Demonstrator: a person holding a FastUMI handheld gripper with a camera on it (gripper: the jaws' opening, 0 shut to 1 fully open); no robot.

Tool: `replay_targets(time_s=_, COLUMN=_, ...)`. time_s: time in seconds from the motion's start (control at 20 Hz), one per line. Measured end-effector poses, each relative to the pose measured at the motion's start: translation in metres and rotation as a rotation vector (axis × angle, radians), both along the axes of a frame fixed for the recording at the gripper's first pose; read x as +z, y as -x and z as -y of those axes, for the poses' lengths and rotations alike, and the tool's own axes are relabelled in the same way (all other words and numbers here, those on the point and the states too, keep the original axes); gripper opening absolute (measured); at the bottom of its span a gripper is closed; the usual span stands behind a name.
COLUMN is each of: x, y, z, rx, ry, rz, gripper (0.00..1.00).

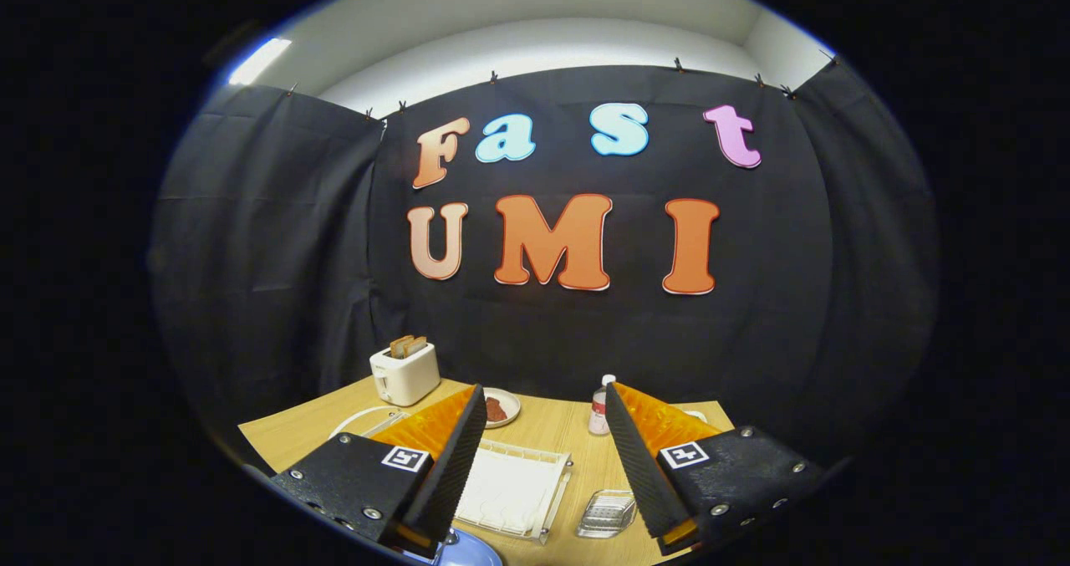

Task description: Take the plate from the dish rack, then take the spoon from the basket and place it into the plate.

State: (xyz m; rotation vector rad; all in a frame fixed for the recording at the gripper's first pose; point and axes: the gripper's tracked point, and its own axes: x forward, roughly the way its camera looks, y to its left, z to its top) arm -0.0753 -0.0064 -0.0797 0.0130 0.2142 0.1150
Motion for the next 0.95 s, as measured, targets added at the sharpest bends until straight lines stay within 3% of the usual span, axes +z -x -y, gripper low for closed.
replay_targets(time_s=0.35, x=0.019, y=-0.005, z=0.009, rx=-0.038, ry=0.004, rz=0.058, gripper=0.85)
replay_targets(time_s=0.95, x=0.012, y=-0.007, z=0.010, rx=-0.046, ry=0.017, rz=0.034, gripper=0.85)
